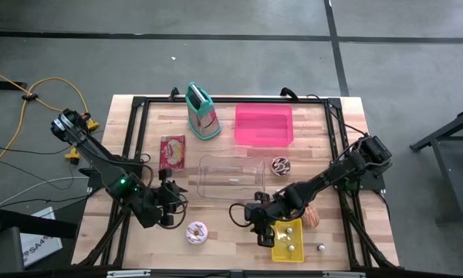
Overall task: Pick & Place Food Item
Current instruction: Put the bottom orange food coloring bottle into the yellow bin
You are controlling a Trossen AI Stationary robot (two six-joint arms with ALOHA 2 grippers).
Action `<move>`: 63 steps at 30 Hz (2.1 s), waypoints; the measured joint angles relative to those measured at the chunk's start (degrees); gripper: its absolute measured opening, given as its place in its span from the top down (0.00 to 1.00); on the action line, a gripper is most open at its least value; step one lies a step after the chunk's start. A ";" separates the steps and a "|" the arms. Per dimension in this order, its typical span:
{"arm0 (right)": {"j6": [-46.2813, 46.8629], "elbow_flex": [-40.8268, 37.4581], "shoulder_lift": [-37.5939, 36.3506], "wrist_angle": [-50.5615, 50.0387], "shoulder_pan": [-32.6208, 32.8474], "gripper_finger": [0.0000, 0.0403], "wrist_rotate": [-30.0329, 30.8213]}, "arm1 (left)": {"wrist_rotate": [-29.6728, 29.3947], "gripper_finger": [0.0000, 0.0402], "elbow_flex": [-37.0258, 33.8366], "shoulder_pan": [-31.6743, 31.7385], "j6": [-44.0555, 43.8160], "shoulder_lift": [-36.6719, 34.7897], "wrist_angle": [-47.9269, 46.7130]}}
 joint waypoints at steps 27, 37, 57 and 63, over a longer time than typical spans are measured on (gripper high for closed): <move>-3.92 0.00 0.01 2.24 -0.31 0.65 7.27 | -0.07 0.62 0.00 0.00 0.00 0.02 9.17; 0.05 0.00 0.02 -3.75 -0.47 0.65 9.28 | -0.07 0.62 0.00 0.00 0.00 0.02 10.40; 0.15 -0.02 2.29 -0.47 1.83 0.65 9.71 | -0.07 0.62 0.04 0.00 0.00 0.04 10.48; -2.60 0.00 2.62 -0.78 2.77 0.65 12.61 | -0.07 0.62 0.04 0.00 0.01 0.02 10.91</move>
